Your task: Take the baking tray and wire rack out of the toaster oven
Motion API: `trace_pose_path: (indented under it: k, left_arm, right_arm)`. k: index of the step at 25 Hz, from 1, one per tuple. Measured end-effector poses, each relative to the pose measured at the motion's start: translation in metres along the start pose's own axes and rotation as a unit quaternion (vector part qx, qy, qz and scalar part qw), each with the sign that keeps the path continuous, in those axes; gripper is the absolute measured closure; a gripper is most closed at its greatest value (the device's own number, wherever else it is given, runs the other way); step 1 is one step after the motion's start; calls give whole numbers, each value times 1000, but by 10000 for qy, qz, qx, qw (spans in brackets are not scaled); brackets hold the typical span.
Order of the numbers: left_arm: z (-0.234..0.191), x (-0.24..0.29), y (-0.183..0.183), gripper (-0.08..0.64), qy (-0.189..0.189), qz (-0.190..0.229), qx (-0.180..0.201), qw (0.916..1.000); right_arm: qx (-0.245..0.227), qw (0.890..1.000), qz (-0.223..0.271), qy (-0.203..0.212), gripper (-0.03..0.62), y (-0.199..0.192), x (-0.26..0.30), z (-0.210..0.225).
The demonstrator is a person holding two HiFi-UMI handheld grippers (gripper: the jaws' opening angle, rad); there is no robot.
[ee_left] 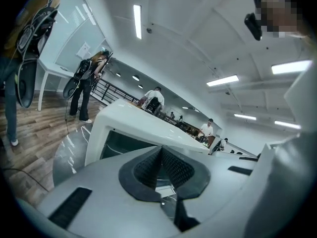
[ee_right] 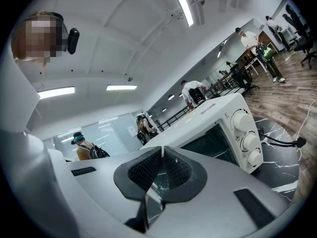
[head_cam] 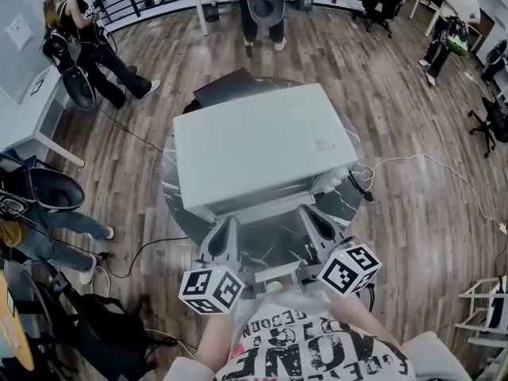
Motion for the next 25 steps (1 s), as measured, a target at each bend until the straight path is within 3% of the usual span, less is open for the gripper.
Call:
trace_pose_path:
  k: [3,5,10,14,21,25]
  left_arm:
    - [-10,12,-13,528,-112,-301,-506,9982]
    - [-17,20,-23,427,-175,-517,-943,9940]
    - [-41,47,-41,373,-209,-800,-2447,9661]
    - [-48,67,-37,357,-134,-675,-2629,9624]
    - [-58,100,-33,359,179,-640,-2844,9564]
    - [-66,105,-38,472,525,-629,-2900,9535]
  right_arm:
    - [30,9996,-168,-237,579,-6,3,19]
    - [241,9988,-227,-364,488,-11,6,32]
    - [1068,9925,-191,-561,458,-21,19,63]
    - [1593,9841,-199,-763,431,-30,29,88]
    - [1592,9823,-298,-939,416,-30,47,105]
    - [1644,9806,-370,-1003,416,-30,50,110]
Point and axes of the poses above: the fingertips, and each gripper's own axes: x forward along the fingers, z to its right, y out of its top, the point moved 2 cm from there along -x, backward along the fingers, and after that the axes turned 9 degrees about y, right-handed, at the moved point
